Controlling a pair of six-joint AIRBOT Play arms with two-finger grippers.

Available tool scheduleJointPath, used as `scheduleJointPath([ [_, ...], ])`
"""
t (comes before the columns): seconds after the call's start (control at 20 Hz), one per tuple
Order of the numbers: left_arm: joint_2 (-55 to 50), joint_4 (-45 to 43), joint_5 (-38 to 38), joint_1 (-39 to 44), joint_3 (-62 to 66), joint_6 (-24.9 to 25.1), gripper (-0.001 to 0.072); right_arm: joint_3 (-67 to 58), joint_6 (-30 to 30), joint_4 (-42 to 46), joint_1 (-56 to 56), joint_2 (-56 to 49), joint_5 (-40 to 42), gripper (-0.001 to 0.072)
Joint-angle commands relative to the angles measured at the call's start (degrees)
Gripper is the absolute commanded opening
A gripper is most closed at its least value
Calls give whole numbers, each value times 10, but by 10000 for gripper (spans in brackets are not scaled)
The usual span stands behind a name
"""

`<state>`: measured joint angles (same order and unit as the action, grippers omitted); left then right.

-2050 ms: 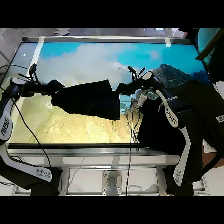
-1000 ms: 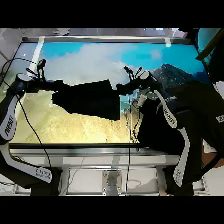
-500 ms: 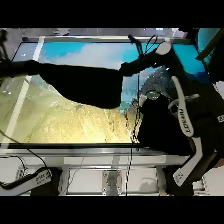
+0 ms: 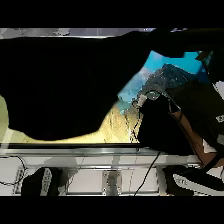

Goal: Fold the clothes and pants, and hang the long-sleeved shirts on hangers.

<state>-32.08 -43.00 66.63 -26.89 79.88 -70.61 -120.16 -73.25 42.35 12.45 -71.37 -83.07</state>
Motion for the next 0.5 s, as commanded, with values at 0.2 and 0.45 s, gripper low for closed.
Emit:
scheduleJointPath([
  [0.2, 6, -5, 125, -6, -61, -65, 29, 15, -28, 29, 0, -3, 25, 1],
  [0.45, -106, -4, 13, 9, -265, 62, 29, 74, 6, 49, 0, -155, 27, 1],
])
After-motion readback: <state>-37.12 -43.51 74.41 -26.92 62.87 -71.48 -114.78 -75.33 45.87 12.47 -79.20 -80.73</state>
